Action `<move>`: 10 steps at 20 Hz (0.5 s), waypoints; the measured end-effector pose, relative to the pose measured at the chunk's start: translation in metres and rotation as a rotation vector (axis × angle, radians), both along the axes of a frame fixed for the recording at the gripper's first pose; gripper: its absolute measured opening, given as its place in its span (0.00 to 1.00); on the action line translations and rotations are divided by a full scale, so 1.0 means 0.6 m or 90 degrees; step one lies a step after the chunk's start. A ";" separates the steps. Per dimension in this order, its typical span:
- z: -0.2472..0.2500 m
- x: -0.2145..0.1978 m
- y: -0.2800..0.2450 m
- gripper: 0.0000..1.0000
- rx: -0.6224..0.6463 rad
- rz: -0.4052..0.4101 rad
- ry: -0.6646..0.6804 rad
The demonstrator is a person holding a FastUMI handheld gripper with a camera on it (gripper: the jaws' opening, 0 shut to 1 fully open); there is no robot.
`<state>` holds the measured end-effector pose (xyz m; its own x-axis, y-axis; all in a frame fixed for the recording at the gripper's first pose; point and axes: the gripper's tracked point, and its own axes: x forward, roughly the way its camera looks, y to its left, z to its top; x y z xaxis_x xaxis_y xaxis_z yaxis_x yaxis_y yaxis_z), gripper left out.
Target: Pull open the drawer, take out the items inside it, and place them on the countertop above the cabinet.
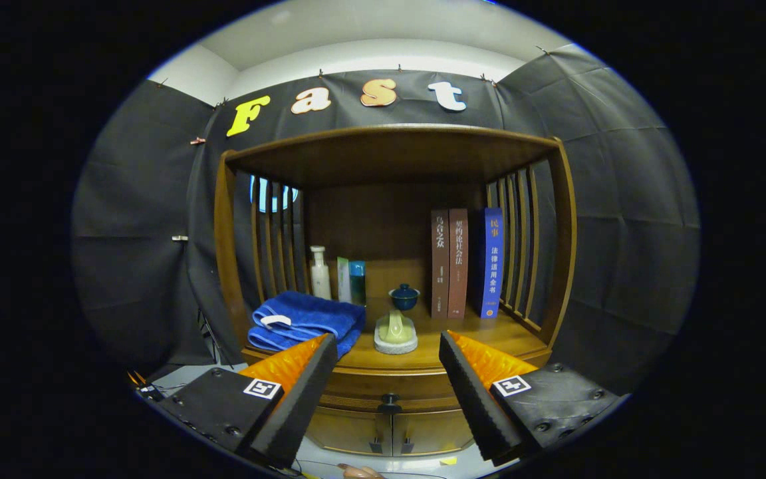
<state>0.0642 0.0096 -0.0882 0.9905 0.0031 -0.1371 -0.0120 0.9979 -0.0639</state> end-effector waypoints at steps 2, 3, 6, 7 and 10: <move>0.021 -0.016 0.000 1.00 -0.007 -0.002 -0.001; 0.030 -0.023 0.002 1.00 -0.008 -0.002 -0.002; 0.050 -0.044 0.007 1.00 -0.002 0.002 -0.007; 0.052 -0.050 0.008 1.00 -0.002 0.001 -0.008; 0.052 -0.065 0.013 0.99 0.000 0.004 -0.010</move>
<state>0.0249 0.0175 -0.0572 0.9925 0.0097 -0.1218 -0.0176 0.9978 -0.0644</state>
